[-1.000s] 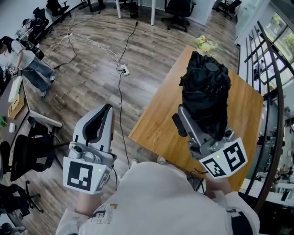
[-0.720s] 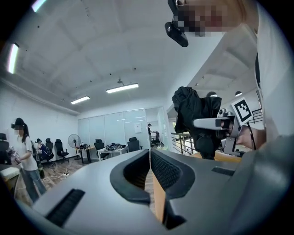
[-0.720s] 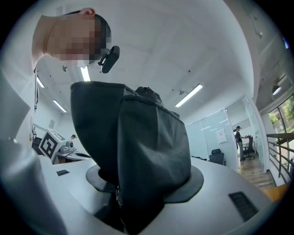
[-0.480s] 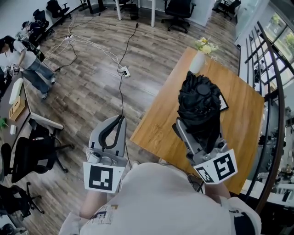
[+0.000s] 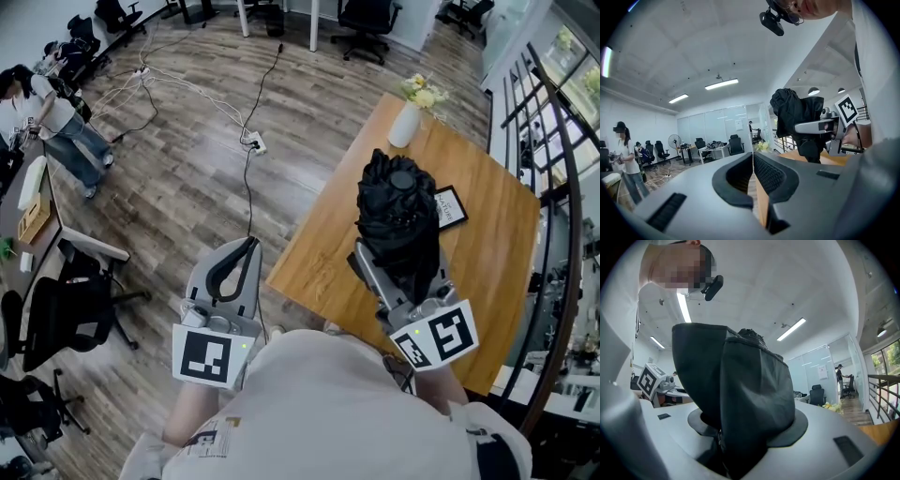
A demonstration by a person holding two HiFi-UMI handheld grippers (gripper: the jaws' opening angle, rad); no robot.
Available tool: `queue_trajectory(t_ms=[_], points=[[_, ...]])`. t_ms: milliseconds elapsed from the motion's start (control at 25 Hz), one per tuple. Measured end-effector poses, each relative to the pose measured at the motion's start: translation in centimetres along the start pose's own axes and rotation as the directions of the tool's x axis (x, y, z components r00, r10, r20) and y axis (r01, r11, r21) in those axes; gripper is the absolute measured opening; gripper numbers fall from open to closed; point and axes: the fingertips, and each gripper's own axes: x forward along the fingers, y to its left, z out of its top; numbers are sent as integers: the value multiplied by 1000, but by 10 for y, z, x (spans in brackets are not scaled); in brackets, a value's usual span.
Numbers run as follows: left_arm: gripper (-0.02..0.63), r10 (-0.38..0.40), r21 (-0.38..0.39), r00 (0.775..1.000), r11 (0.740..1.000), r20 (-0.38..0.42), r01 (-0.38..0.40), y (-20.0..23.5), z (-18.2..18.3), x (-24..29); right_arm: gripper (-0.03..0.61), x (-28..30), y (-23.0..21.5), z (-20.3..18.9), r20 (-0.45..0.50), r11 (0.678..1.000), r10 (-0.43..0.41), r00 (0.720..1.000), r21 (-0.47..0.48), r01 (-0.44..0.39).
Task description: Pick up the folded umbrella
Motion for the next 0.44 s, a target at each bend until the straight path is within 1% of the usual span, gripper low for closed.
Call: queue_trajectory(t_ms=[160, 280, 440], points=[[24, -3, -14, 1000, 1000, 8, 3, 3, -1, -1, 273, 1, 1, -4, -12, 1000, -15, 1000, -8, 15], [23, -11, -23, 1000, 1000, 22, 11, -2, 4, 2, 273, -1, -2, -5, -16, 1000, -10, 1000, 6, 10], [23, -18, -25, 999, 999, 32, 19, 1, 8, -3, 273, 3, 10, -4, -17, 1000, 0, 1000, 17, 1]])
